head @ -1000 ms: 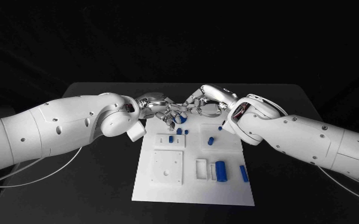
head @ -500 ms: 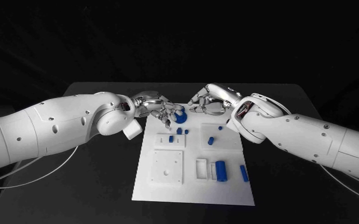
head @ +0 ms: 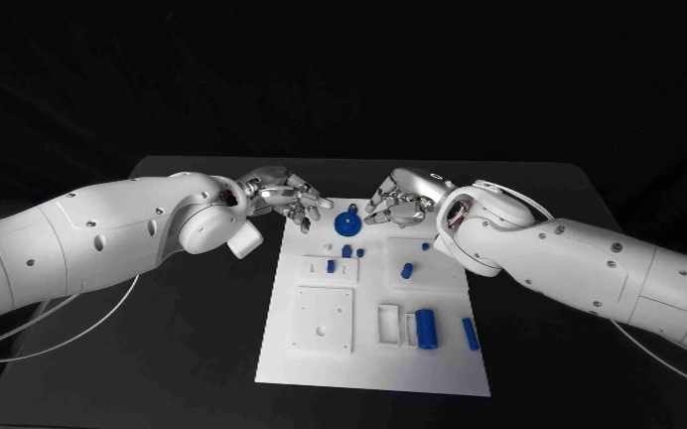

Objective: Assemble the parts on the task board

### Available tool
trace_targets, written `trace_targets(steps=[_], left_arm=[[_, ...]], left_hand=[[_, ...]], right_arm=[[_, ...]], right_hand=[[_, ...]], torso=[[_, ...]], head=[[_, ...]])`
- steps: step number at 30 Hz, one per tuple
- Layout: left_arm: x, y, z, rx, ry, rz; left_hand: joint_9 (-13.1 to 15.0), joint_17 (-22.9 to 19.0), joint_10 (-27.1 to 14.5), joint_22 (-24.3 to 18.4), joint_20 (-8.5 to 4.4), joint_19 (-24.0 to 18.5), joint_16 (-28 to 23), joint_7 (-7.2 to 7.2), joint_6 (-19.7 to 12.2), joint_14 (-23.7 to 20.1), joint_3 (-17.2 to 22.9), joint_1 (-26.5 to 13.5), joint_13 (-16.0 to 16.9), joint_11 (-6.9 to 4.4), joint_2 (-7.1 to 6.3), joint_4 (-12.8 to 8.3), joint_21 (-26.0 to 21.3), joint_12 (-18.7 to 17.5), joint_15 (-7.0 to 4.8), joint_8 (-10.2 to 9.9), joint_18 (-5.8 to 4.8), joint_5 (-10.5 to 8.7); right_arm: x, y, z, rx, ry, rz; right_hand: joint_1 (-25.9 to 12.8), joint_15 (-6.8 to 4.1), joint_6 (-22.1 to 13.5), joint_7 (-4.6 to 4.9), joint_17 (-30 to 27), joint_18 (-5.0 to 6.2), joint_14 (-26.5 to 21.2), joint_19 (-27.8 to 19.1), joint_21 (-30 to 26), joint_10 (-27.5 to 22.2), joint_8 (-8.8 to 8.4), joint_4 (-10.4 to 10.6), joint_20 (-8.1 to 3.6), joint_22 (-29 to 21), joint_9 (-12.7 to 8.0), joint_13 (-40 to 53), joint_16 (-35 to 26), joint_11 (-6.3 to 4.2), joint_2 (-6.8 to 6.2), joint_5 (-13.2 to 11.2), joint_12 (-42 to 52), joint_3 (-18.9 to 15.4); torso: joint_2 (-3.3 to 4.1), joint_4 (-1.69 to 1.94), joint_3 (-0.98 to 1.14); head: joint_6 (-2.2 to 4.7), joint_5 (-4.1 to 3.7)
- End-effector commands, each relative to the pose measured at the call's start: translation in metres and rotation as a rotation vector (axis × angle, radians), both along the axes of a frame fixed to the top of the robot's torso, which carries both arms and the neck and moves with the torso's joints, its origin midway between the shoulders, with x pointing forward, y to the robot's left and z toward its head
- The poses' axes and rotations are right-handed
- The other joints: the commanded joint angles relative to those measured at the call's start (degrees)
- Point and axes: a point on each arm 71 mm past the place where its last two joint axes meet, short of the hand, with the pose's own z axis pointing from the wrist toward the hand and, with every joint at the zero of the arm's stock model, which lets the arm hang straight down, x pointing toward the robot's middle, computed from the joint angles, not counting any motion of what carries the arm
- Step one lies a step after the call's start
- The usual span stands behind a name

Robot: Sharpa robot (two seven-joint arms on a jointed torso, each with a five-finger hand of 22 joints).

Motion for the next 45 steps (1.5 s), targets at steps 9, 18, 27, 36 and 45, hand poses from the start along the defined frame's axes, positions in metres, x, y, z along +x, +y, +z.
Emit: trace_targets(steps=[9,18,27,36,45], left_arm=[[0.004,0.004,0.005,0.023,-0.086,0.058],[0.002,-0.001,0.007,0.015,-0.103,0.075],[-0.001,-0.005,0.008,0.004,-0.102,0.073],[-0.003,-0.010,0.008,-0.003,-0.100,0.063],[-0.005,-0.012,0.009,-0.008,-0.107,0.062]], left_hand=[[-2.79,-0.17,3.74,1.20,-0.84,0.64,-0.40,-1.44,5.33,1.28,-2.11,5.14,-0.97,-1.18,1.04,2.01,0.56,-2.03,-0.74,-1.02,-1.16,0.05],[-7.15,-0.44,6.03,1.90,-0.95,0.55,-1.45,-0.72,4.54,1.47,-4.65,5.61,-2.97,-0.83,0.49,4.50,0.03,-6.82,-0.61,-1.05,-1.44,0.15],[-8.73,-0.34,6.34,2.00,-0.77,0.95,-1.94,-0.67,4.53,1.89,-5.13,6.15,-2.35,-0.79,0.45,6.08,-0.63,-7.68,-0.53,-0.97,-1.21,0.16],[-8.99,-0.21,6.39,2.07,-0.77,1.01,-2.01,-0.70,4.68,1.90,-5.19,6.12,-2.04,-0.76,0.53,6.66,-0.74,-7.87,-0.53,-0.91,-1.21,0.17],[-9.06,-0.19,6.38,2.08,-0.76,1.02,-2.04,-0.64,4.59,1.92,-5.28,6.00,-1.96,-0.74,0.45,6.85,-0.76,-7.92,-0.52,-0.96,-1.20,0.16]], right_arm=[[-0.001,0.021,-0.012,-0.204,0.170,-0.118],[0.002,0.043,-0.012,-0.274,0.168,-0.160],[0.005,0.057,-0.009,-0.304,0.118,-0.176],[0.005,0.068,-0.013,-0.362,0.124,-0.157],[0.008,0.070,-0.021,-0.427,0.125,-0.161]], right_hand=[[-0.61,-0.47,2.46,-0.85,0.28,-0.95,0.72,0.29,0.65,1.12,-0.18,1.69,-0.37,0.14,0.10,0.99,0.68,-0.29,0.30,-2.24,0.82,3.53],[-2.40,-0.69,3.39,-1.30,0.64,-1.25,1.07,0.53,0.89,1.63,-0.15,4.42,-0.63,-0.24,0.12,1.42,1.16,-0.57,-1.30,-3.94,0.98,5.41],[-2.63,-0.87,3.72,-1.34,1.83,-1.18,2.09,1.20,1.69,2.43,-0.14,10.11,-0.83,-0.32,0.13,3.64,2.53,-0.71,-5.30,-6.23,2.72,9.33],[-3.50,-0.79,3.87,-1.28,2.09,-1.22,2.12,1.09,1.85,2.62,-0.13,12.96,-0.77,-0.44,0.16,4.20,2.63,-0.62,-6.34,-8.68,2.97,8.92],[-5.47,-0.98,4.29,-1.25,2.56,-1.56,2.28,1.22,1.95,2.92,-0.09,16.65,-1.10,-0.50,0.14,4.65,3.00,-0.70,-7.85,-9.13,3.12,6.28]], torso=[[-0.03,-0.10,-0.14],[0.10,-0.06,0.02],[0.12,-0.11,0.02],[0.16,-0.06,0.03],[0.09,-0.18,0.10]], head=[[-0.19,1.04],[-0.26,1.45],[-0.57,2.00],[-0.96,2.37],[-1.33,2.75]])
